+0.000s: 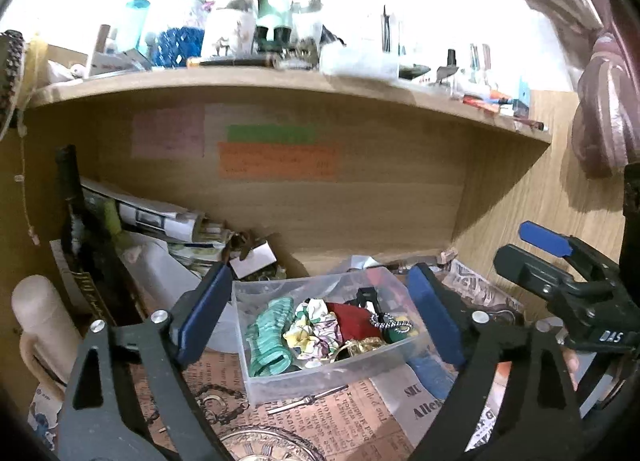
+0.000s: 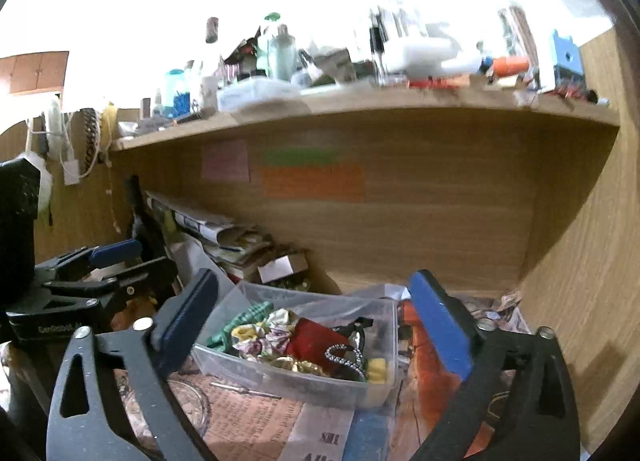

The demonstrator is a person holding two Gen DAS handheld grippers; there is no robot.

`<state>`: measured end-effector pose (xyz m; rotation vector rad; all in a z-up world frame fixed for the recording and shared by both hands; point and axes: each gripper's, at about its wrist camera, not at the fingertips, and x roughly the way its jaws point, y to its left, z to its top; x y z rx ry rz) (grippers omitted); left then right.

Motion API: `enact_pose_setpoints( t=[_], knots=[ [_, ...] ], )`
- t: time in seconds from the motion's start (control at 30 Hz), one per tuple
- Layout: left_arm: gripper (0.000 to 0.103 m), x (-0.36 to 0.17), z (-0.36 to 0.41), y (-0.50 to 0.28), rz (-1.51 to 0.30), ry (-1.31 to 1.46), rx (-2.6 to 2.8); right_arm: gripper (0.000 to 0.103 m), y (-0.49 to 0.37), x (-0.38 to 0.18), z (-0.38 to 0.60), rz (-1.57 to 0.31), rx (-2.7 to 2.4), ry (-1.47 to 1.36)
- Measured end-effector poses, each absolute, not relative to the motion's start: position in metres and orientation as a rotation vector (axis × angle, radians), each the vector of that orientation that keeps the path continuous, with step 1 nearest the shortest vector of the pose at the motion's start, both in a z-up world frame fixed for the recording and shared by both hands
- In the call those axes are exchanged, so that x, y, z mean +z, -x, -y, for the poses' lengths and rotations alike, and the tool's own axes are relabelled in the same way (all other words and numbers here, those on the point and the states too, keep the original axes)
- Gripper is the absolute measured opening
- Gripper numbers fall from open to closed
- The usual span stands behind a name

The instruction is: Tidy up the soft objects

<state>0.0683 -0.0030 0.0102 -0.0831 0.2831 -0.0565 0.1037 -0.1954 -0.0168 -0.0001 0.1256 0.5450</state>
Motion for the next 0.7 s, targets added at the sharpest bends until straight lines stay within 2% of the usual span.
enact_pose_setpoints(
  t=[0.13,0.2,0.7],
  knots=[
    [0.101,0.013,0.003,-0.057,-0.258,0.079,-0.044,0.103,-0.096,-0.015,0.193,-0.115,0.547,-0.005],
    [0.102,0.015,0.003,-0.051,-0.253,0.083,-0.043,0.103,-0.095,-0.016,0.192,-0.120,0.551,-0.008],
    [0.103,0.013,0.006,-0.045,-0.251,0.074,-0.026,0.103,-0.089,-0.020,0.192,-0.135,0.552,-0.022]
  ],
)
